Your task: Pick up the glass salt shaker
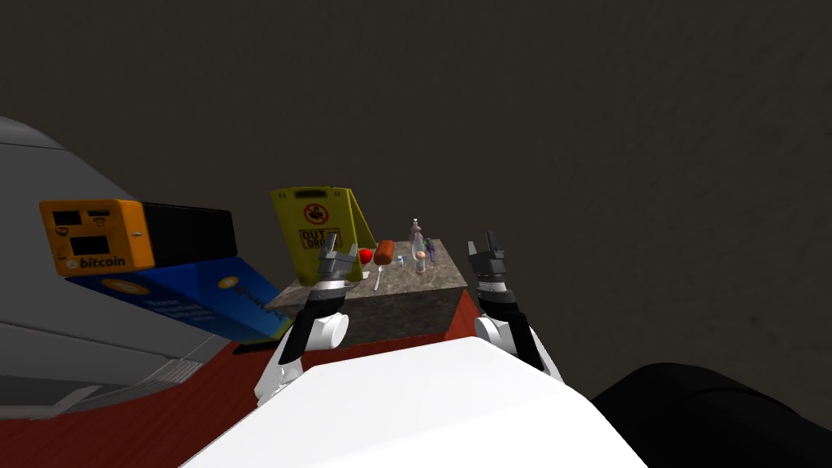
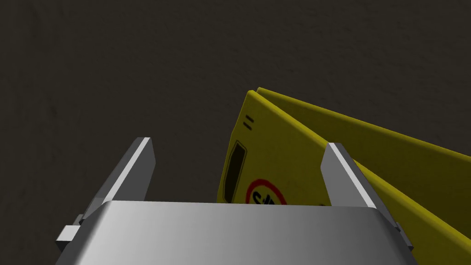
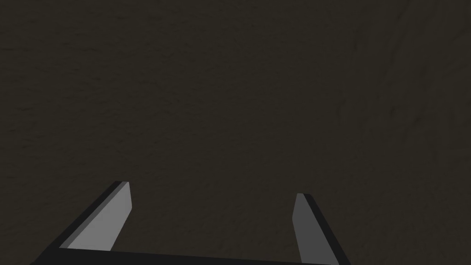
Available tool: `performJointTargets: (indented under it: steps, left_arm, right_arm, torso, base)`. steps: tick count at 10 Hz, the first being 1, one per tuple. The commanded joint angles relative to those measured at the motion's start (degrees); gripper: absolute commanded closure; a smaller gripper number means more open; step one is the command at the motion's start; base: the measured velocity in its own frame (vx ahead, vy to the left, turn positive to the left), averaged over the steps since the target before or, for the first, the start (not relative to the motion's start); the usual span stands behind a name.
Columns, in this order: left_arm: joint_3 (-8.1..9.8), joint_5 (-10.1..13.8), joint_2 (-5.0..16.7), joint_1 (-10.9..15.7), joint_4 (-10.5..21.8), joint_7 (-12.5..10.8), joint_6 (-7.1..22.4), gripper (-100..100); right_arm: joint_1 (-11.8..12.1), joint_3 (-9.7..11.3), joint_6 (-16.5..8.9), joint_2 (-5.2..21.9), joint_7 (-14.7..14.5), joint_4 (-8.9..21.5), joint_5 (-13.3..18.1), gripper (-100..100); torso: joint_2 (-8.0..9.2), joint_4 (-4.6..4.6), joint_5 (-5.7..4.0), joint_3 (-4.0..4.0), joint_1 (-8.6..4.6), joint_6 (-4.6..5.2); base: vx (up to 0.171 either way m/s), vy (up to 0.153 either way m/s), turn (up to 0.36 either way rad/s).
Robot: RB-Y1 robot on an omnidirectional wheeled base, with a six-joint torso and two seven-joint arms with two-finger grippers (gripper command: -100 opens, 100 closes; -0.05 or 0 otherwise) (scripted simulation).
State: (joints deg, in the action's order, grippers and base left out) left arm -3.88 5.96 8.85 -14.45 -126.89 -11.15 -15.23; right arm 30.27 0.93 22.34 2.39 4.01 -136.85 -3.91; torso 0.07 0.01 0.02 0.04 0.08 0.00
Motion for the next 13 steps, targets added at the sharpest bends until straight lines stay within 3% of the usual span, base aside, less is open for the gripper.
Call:
performJointTargets:
  steps: [1,3,5,6,7,8,9,10,13]
  left_arm:
    - [-0.73,0.4,0.1,2.1,1.4,-0.6,1.7,-100]
    - [-1.63,2.5,0.9,6.2,5.2,-2.9,5.6,-100]
    - [-1.63,2.5,0.9,7.7,5.8,-2.9,6.3,-100]
    - [-2.06,3.6,1.2,10.0,8.2,-4.1,8.7,-100]
    - [-2.06,3.6,1.2,10.7,8.2,-4.1,8.7,-100]
    - [-2.48,4.6,1.5,13.0,10.9,-5.4,10.9,-100]
    - [-2.48,4.6,1.5,13.7,10.9,-5.4,11.2,-100]
    - [-2.88,5.7,1.7,15.6,13.0,-6.8,13.5,-100]
    - [-3.25,6.7,1.9,19.9,16.7,-8.3,16.3,-100]
  right_arm:
    - [0.0,0.0,0.0,0.0,0.0,0.0,0.0,0]
    - [0.0,0.0,0.0,0.0,0.0,0.0,0.0,0]
    - [0.0,0.0,0.0,0.0,0.0,0.0,0.0,0]
    - [0.0,0.0,0.0,0.0,0.0,0.0,0.0,0]
    - [0.0,0.0,0.0,0.0,0.0,0.0,0.0,0]
    - [0.0,0.0,0.0,0.0,0.0,0.0,0.0,0]
    - [0.0,0.0,0.0,0.0,0.0,0.0,0.0,0]
    - [0.0,0.0,0.0,0.0,0.0,0.0,0.0,0]
    - [0.0,0.0,0.0,0.0,0.0,0.0,0.0,0]
  torso:
    - [0.0,0.0,0.0,0.0,0.0,0.0]
    - [-0.04,-0.01,-0.01,-0.02,-0.02,0.0]
    - [-0.03,-0.01,-0.01,-0.02,-0.05,0.02]
    - [-0.04,-0.01,-0.02,-0.02,-0.08,0.02]
    - [-0.05,-0.01,-0.01,-0.03,-0.05,0.0]
    - [-0.05,-0.01,-0.01,-0.02,-0.06,0.01]
    - [-0.04,-0.01,-0.01,-0.03,-0.05,0.0]
    - [-0.03,-0.01,-0.01,-0.02,-0.05,0.01]
    - [-0.03,-0.01,-0.01,-0.02,-0.05,0.01]
  base:
    - [-0.018,0.014,0.039]
    - [-0.015,0.017,0.109]
    - [-0.011,0.008,0.019]
    - [-0.011,0.012,0.093]
    - [-0.01,0.01,0.04]
    - [-0.013,0.013,0.078]
    - [-0.012,0.01,0.039]
    - [-0.014,0.015,0.066]
    - [-0.015,0.011,0.042]
